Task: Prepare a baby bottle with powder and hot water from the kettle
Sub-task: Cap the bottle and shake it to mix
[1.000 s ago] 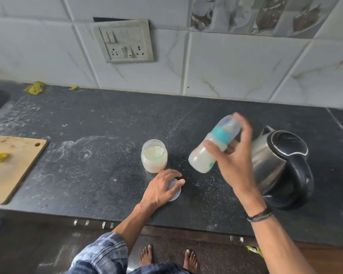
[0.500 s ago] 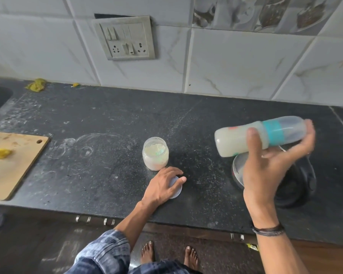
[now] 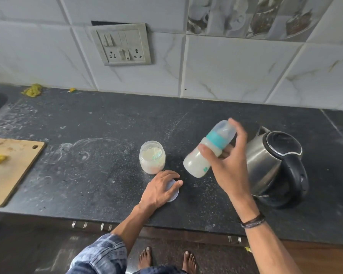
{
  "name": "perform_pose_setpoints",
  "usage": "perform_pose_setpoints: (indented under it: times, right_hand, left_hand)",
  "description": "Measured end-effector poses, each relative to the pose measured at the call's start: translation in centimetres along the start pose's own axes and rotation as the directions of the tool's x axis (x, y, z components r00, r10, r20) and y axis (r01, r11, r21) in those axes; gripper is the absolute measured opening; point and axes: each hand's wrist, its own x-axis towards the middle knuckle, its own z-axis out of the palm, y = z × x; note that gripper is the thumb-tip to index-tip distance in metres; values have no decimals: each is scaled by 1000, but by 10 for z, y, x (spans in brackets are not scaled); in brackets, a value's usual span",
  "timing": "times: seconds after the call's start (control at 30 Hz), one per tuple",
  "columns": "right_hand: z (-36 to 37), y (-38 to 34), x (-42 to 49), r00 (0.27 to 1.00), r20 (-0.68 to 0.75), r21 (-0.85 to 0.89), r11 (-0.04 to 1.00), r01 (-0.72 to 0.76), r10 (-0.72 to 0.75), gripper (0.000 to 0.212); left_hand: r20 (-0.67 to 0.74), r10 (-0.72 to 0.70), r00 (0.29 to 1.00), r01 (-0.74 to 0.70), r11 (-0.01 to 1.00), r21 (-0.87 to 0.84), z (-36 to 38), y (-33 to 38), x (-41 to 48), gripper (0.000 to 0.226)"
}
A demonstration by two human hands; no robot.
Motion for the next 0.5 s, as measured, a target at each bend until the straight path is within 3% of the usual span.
perform_pose_setpoints:
  times: [0.03,0.13,0.2,0.23,0.33,0.43,0.5]
  right_hand:
    - [-3,1,-1,1000,3,11,1000,-7,7,85]
    - [-10,-5,4,957,-221,36,978,203,-191,85]
    - [-13,-1,9,909,-291,-22,952,304,-297,85]
    - [-12,1,10,921,-272,-31,959,281,-278,84]
    - [-8,0,5,999,-27,-34,999,41,-42,86]
    - [-11,-4,-3,975,-163,49,986,158,-148,84]
    - [-11,0,-5,932,-272,10,968,252,-240,83]
  left_hand:
    - [4,-1,1000,1,1000,-3,0,0,0,59]
    - [4,-10,1000,10,1000,0,-1,1,0,60]
    - [-2,-5,1000,5,1000,2,-1,1,0,60]
    - [-4,0,1000,0,1000,0,-1,0,0,59]
    - [1,6,1000,-6,1000,-4,-1,-1,0,57]
    - [-2,8,1000,-8,1000,9,-1,0,0,57]
    - [-3,6,1000,-6,1000,13,-1,1,0,59]
